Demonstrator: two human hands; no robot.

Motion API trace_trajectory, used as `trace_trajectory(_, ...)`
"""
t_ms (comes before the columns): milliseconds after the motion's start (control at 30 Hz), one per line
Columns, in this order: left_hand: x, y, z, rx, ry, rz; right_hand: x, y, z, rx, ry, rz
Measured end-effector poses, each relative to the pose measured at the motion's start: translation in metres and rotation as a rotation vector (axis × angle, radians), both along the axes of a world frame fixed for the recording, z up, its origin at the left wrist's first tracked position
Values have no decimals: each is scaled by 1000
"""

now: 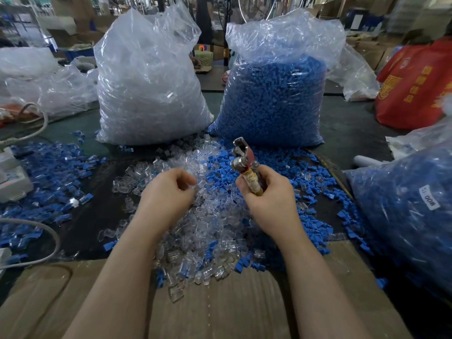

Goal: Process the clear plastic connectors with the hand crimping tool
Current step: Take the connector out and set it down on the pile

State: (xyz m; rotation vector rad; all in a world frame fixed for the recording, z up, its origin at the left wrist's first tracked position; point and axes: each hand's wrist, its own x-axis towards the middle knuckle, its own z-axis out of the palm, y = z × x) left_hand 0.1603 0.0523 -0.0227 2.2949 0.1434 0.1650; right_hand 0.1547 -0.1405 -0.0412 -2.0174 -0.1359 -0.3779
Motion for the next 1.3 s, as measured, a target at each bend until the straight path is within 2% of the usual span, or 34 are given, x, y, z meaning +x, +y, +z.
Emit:
trace_trajectory(100, -1, 1, -1, 223, 138, -36, -1, 0, 0, 8, -7, -15)
trace_trajectory(167, -1, -3, -1, 354, 155, -41, -1, 0, 0, 5, -7, -17)
trace_trajectory(400, 0, -11, -4, 426, 78, 2, 0, 0, 0, -15, 2, -23)
trace_trajectory(667, 1, -9, -7, 289, 54, -5, 0, 0, -1, -18, -2, -21)
trace_trajectory(867, 0, -13, 1, -284, -90, 12, 1, 0, 0, -17, -6, -34)
trace_trajectory(1000, -5, -24, 6, -497, -107, -76, 1, 0, 0, -1, -14, -19)
trace_trajectory(1133, -4, -28, 5, -495, -137, -85, 0, 0, 1, 31, -28, -10)
trace_trajectory(1300, 0, -23, -3, -249, -120, -38, 1, -3, 1, 38, -49, -50)
